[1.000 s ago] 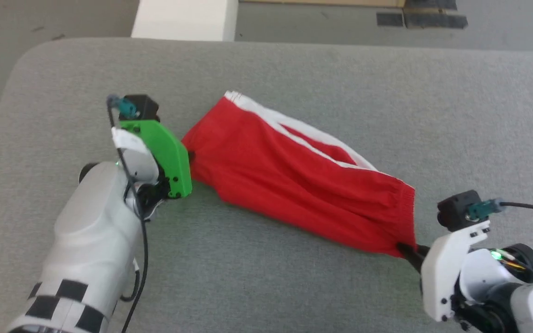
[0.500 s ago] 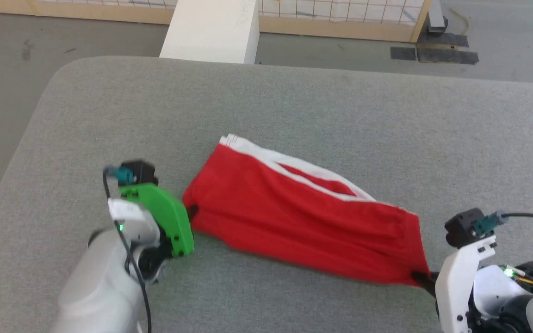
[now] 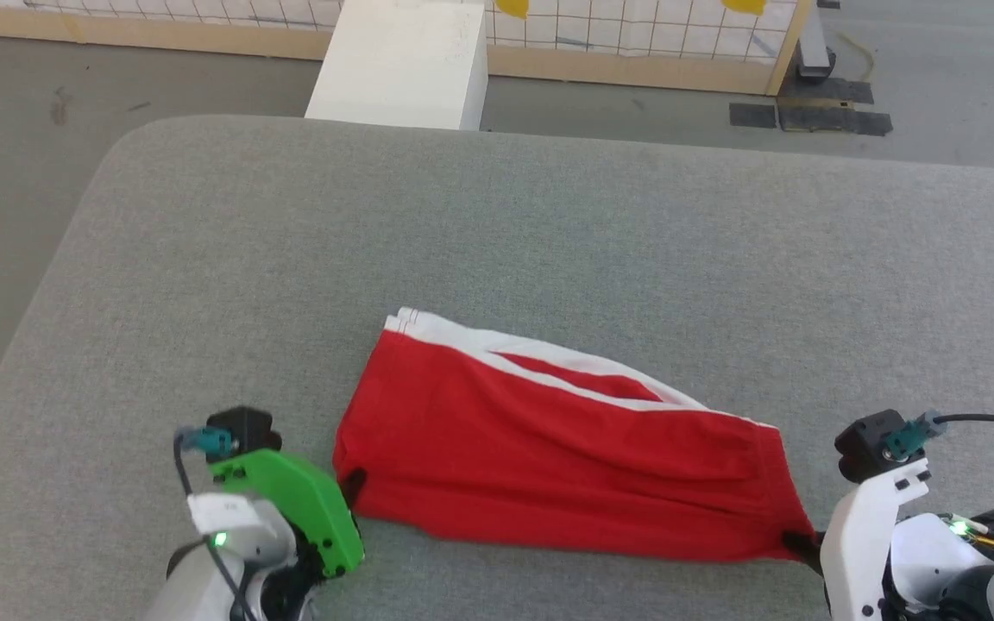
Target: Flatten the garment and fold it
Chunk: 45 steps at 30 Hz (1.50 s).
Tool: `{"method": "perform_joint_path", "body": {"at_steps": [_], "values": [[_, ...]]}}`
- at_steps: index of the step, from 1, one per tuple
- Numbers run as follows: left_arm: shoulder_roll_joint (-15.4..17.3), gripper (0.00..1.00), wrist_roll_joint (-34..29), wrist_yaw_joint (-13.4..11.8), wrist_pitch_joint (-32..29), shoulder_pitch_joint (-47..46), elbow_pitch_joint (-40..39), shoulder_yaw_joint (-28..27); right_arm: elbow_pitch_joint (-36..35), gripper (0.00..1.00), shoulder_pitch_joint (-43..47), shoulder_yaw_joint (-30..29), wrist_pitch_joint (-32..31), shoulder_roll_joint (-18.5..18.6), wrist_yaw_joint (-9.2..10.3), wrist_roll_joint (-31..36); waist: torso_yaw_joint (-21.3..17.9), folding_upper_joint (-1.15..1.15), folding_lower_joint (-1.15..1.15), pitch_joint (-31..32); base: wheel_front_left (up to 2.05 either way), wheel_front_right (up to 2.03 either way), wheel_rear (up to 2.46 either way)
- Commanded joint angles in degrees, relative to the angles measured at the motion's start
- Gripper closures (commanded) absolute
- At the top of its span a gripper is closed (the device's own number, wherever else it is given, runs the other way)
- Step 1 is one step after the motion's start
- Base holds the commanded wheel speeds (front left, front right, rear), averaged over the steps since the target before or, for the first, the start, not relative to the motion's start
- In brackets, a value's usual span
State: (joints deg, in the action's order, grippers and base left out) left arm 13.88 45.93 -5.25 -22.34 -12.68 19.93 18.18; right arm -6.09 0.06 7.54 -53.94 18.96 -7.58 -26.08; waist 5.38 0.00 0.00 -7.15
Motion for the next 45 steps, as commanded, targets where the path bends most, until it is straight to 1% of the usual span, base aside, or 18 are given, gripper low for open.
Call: {"method": "perform_joint_path", "body": {"at_steps": [1,4,10,11,12,13,20,23,26,28,33,37,41,43,45], "values": [[0.66,1.0,0.7,-1.14,0.63,2.05,-1.14,-0.69,0.37,1.0,0.51,-0.03,0.08,0.4,0.09,0.54,-0.03,0.0,0.0,0.04,0.0,0.0,0.0],[1.06,1.0,0.84,-2.86,0.56,4.71,-3.91,-1.2,0.84,1.0,0.51,0.06,0.15,0.36,0.09,0.68,-0.03,0.0,0.0,0.12,0.0,0.0,0.0],[1.8,1.0,0.87,-5.34,-0.77,7.11,-8.09,-1.48,1.44,1.0,0.36,0.21,0.17,0.18,0.09,0.82,0.03,0.0,0.0,0.27,0.0,0.0,0.0],[1.75,0.74,1.06,-5.54,-0.72,7.29,-8.6,-1.68,1.52,1.0,0.31,0.21,0.19,0.1,0.09,0.87,0.0,0.0,0.0,0.3,0.0,0.0,0.0],[1.89,0.0,0.96,-5.8,-0.8,7.48,-9.08,-1.69,1.5,0.49,0.24,0.29,0.43,-0.04,0.09,0.87,-0.04,0.0,0.0,0.37,0.0,0.0,0.0],[1.99,0.0,0.95,-5.94,-0.97,7.6,-9.35,-1.65,1.48,0.0,0.2,0.43,0.66,-0.09,0.09,0.89,-0.08,0.0,0.0,0.45,0.0,0.0,0.0],[2.69,0.0,1.05,-6.8,-1.18,8.19,-11.36,-2.14,1.01,0.0,0.51,0.26,2.28,-1.0,0.09,0.85,-0.65,0.0,0.0,1.39,0.0,0.0,0.0],[3.55,0.0,0.66,-7.31,-1.36,8.36,-12.74,-2.4,0.13,0.0,1.05,-0.35,2.87,-1.41,0.09,0.72,-0.76,0.0,0.0,1.91,0.0,0.0,0.0],[4.86,0.0,-0.36,-7.71,-0.34,8.21,-14.59,-3.1,-1.46,0.0,1.9,-1.37,3.15,-1.92,0.09,1.04,-0.9,0.0,0.0,2.33,0.0,0.0,0.0],[5.79,0.0,-1.51,-7.09,1.58,7.84,-16.17,-3.46,-2.62,0.0,2.45,-2.3,3.32,-2.39,0.09,1.54,-1.0,0.0,0.0,2.52,0.0,0.0,0.0],[7.38,0.0,-4.91,-5.04,10.54,7.59,-18.71,-5.39,-4.98,0.0,3.04,-5.15,4.68,-4.82,0.09,4.04,-1.48,0.0,0.0,2.28,0.0,0.0,0.0],[8.3,0.0,-9.29,-3.5,20.48,7.52,-19.43,-6.44,-5.14,0.0,2.41,-7.15,6.88,-7.72,0.09,7.48,-1.67,0.0,0.0,1.38,0.0,0.0,0.0],[8.3,0.0,-13.68,-1.99,31.36,7.23,-19.14,-6.64,-2.93,0.0,1.12,-7.36,8.87,-10.24,0.09,9.95,-1.42,0.0,0.0,0.09,0.0,0.0,0.0],[8.17,0.0,-15.89,-1.7,34.98,7.06,-19.07,-6.65,-1.39,0.0,0.31,-7.25,9.57,-10.89,0.09,11.33,-1.23,0.0,0.0,-0.57,0.0,0.0,0.0],[7.8,0.0,-18.2,-1.15,36.65,6.8,-19.63,-6.76,0.41,0.0,-0.62,-7.15,10.29,-11.69,0.09,12.02,-0.96,0.0,0.0,-1.18,0.0,0.0,0.0]]}}
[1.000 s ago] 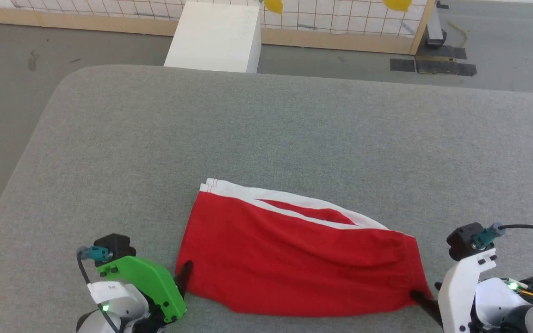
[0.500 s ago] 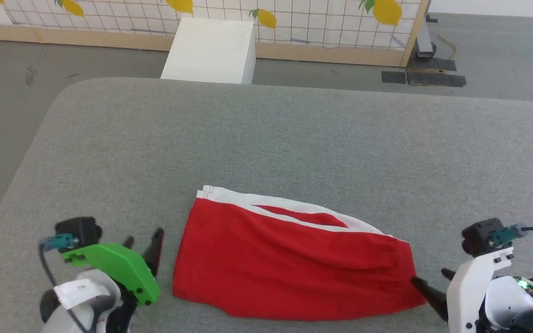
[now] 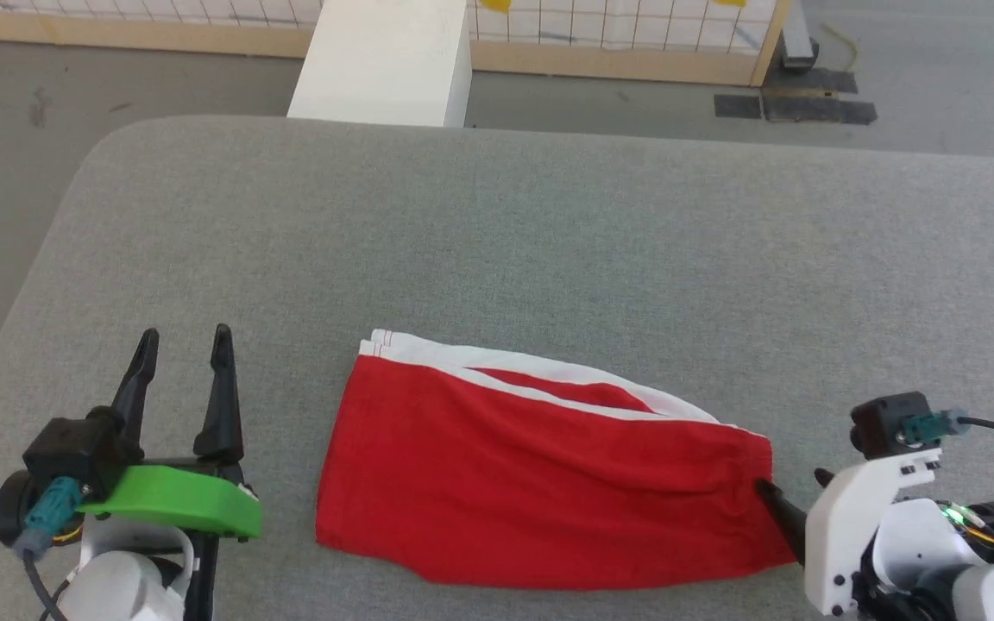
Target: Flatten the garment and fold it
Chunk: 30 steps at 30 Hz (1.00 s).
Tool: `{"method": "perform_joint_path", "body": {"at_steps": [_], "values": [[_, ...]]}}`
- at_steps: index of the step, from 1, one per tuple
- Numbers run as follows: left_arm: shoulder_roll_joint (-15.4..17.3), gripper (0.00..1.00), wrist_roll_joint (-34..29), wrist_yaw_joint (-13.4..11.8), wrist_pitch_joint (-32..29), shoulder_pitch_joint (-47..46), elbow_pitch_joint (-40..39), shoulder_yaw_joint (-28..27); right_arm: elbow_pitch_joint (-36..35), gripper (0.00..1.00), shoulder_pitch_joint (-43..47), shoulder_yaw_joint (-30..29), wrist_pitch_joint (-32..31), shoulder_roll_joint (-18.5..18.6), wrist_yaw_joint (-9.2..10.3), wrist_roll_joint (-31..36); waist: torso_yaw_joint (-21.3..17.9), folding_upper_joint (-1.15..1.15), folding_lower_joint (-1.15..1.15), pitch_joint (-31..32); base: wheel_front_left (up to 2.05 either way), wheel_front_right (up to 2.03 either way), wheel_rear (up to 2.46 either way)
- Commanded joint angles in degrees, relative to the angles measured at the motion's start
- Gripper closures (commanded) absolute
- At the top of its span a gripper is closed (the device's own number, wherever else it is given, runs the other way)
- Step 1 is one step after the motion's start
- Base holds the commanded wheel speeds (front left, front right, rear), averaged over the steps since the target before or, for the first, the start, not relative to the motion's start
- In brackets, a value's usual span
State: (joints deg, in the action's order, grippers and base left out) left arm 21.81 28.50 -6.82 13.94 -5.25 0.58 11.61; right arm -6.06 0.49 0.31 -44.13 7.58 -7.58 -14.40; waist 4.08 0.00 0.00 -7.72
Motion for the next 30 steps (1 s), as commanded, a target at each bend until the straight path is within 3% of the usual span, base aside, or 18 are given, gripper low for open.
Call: {"method": "perform_joint_path", "body": {"at_steps": [1,8,15,16,17,18,25,30], "values": [[-0.43,0.0,-1.69,0.69,0.7,-0.6,-0.67,-0.34,1.21,0.0,-1.51,0.2,0.87,-0.51,0.09,0.78,0.44,0.0,0.0,-0.83,0.0,0.0,0.0],[-4.7,0.0,-9.1,3.82,1.04,0.8,-6.28,-4.15,7.71,0.0,-4.34,1.59,1.55,-1.32,0.09,2.47,1.52,0.0,0.0,-2.52,0.0,0.0,0.0],[-9.07,0.0,-12.97,7.56,1.05,1.88,-7.07,-7.76,11.14,0.0,-5.66,3.7,-0.19,-0.83,0.09,2.5,2.25,0.0,0.0,-3.55,0.0,0.0,0.0],[-9.69,0.0,-13.46,8.1,1.05,1.95,-7.03,-8.26,11.46,0.53,-5.81,3.98,-0.55,-0.66,0.09,2.42,2.3,0.0,0.0,-3.66,0.0,0.0,0.0],[-10.16,0.0,-13.83,8.51,1.05,1.99,-6.97,-8.64,11.65,0.62,-5.92,4.17,-0.8,-0.52,0.09,2.37,2.33,0.0,0.0,-3.72,0.0,0.0,0.0],[-10.72,0.0,-14.26,9.01,1.05,2.03,-6.87,-9.09,11.78,0.98,-6.04,4.27,-0.94,-0.39,0.09,2.29,2.34,0.0,0.0,-3.75,0.0,0.0,0.0],[-13.03,0.0,-16.29,11.51,1.06,2.31,-6.19,-11.41,11.28,1.0,-6.66,4.41,-0.84,0.64,0.09,1.36,1.92,0.0,0.0,-3.51,0.0,0.0,0.0],[-13.93,0.0,-17.57,12.63,1.06,2.39,-5.93,-12.3,9.69,1.0,-6.4,2.51,-1.89,4.62,0.09,0.06,1.42,0.0,0.0,-3.33,0.0,0.0,0.0]]}}
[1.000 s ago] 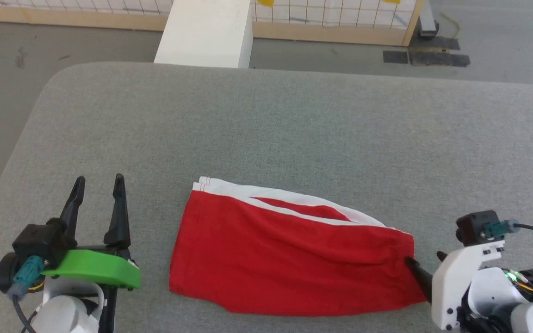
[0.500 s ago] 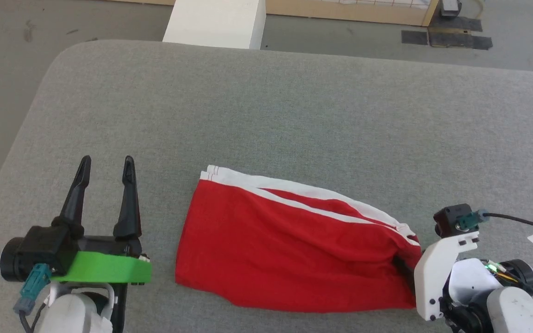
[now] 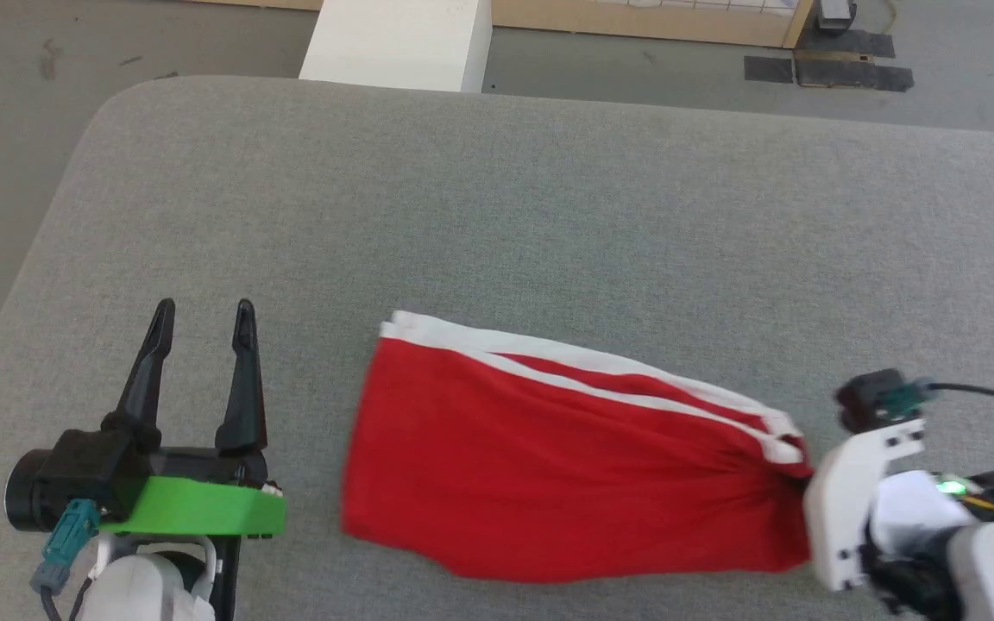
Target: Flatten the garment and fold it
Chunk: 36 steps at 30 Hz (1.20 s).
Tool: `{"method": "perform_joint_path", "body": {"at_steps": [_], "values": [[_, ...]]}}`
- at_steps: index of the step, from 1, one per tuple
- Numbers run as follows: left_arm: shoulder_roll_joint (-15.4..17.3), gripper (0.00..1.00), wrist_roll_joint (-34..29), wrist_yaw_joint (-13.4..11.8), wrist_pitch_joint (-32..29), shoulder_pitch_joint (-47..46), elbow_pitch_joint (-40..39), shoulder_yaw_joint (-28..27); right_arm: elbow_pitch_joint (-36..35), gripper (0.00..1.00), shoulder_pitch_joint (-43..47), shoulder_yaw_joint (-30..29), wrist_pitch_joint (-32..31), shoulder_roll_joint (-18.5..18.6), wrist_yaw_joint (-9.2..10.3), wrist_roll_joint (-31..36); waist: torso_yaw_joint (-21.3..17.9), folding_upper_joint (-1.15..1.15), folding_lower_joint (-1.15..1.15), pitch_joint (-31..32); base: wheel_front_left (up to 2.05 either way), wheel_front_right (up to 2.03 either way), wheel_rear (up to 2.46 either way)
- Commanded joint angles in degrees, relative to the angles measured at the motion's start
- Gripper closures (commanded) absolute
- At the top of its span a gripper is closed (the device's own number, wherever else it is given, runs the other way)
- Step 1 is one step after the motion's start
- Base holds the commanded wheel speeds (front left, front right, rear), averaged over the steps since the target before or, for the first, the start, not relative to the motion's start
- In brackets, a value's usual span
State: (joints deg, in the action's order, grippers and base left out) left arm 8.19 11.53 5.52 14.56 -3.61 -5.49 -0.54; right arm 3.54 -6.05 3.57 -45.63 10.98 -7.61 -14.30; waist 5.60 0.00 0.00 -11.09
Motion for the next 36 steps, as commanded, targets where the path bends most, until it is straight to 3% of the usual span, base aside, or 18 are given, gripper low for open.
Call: {"method": "perform_joint_path", "body": {"at_steps": [1,9,16,22,30,36], "values": [[-0.46,0.0,-0.76,0.43,0.43,0.73,0.16,-0.29,-0.17,1.0,0.26,-1.43,-0.74,2.32,0.12,-0.01,-0.18,0.0,0.0,0.05,0.0,0.0,0.0],[-1.62,0.0,-1.89,1.28,0.43,1.03,0.31,-1.06,-0.69,1.0,1.12,-11.68,-5.25,10.12,0.12,-0.02,-1.18,0.0,0.0,0.14,0.0,0.0,0.0],[-2.2,0.0,-2.17,1.65,0.43,0.82,0.71,-1.11,2.32,1.0,-0.06,-17.32,-7.01,13.22,0.12,1.62,-1.64,0.0,0.0,-0.01,0.0,0.0,0.0],[-2.32,0.0,-2.23,1.82,0.43,0.83,1.08,-1.43,0.27,1.0,-1.35,-15.72,-8.7,14.24,0.12,1.96,-2.13,0.0,0.0,0.46,0.0,0.0,0.0],[-2.73,0.0,-2.3,1.91,0.43,1.13,1.03,-1.97,-12.41,1.0,-1.66,-9.68,-18.82,15.29,0.12,-2.9,-2.75,0.0,0.0,1.24,0.0,0.0,0.0],[-3.15,0.0,-2.2,1.94,0.43,0.8,1.16,-1.77,-19.09,1.0,-1.93,-6.79,-23.28,11.7,0.12,-7.84,-2.25,0.0,0.0,1.05,0.0,0.0,0.0]]}}
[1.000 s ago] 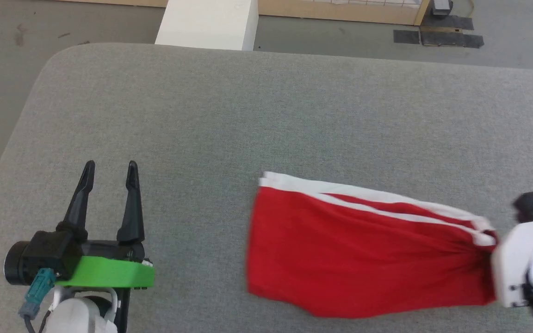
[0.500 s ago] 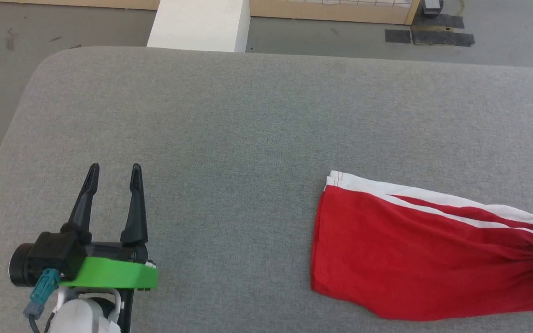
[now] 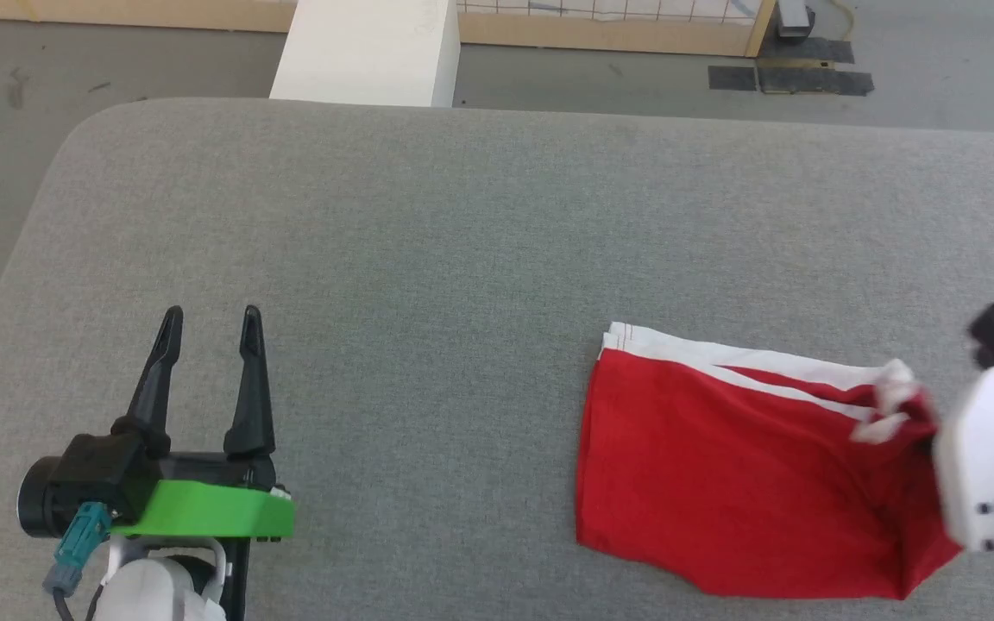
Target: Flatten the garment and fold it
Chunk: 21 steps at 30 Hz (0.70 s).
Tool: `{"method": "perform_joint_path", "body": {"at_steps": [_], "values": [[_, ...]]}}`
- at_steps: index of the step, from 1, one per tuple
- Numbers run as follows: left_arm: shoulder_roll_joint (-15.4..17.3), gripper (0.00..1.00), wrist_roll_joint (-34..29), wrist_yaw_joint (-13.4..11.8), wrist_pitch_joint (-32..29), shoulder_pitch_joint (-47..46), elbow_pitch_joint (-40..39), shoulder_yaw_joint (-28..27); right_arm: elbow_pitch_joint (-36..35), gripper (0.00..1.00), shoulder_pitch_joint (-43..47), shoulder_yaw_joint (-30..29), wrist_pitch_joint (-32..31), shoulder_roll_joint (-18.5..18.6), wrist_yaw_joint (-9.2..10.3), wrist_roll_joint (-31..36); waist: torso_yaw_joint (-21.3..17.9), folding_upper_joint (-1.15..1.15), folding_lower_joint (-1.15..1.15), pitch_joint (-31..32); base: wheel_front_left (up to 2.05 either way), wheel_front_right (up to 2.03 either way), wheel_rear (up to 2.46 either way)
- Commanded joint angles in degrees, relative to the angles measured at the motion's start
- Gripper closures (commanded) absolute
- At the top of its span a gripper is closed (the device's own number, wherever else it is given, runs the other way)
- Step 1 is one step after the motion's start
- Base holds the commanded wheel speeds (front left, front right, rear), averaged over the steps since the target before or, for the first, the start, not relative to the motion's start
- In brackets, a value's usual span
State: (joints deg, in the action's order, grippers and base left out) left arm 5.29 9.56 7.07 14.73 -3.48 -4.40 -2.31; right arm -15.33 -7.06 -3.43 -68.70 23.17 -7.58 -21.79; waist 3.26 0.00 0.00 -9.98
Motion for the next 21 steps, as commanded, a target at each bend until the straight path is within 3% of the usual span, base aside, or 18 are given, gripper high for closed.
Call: {"method": "perform_joint_path", "body": {"at_steps": [1,8,21], "values": [[-0.3,0.0,-0.2,0.39,0.27,0.7,0.08,-0.02,-0.56,1.0,-1.12,0.7,-0.34,-1.92,0.09,-1.42,0.16,0.0,0.0,-0.13,0.0,0.0,0.0],[-0.12,0.0,0.18,0.41,0.27,0.62,0.22,0.4,1.34,1.0,-3.81,6.32,2.76,-8.33,0.09,-3.56,1.02,0.0,0.0,-0.57,0.0,0.0,0.0],[-0.14,0.0,0.48,0.41,0.27,0.33,1.0,1.08,16.39,1.0,-9.49,12.98,15.28,-16.36,0.09,-0.04,3.37,0.0,0.0,-1.43,0.0,0.0,0.0]]}}
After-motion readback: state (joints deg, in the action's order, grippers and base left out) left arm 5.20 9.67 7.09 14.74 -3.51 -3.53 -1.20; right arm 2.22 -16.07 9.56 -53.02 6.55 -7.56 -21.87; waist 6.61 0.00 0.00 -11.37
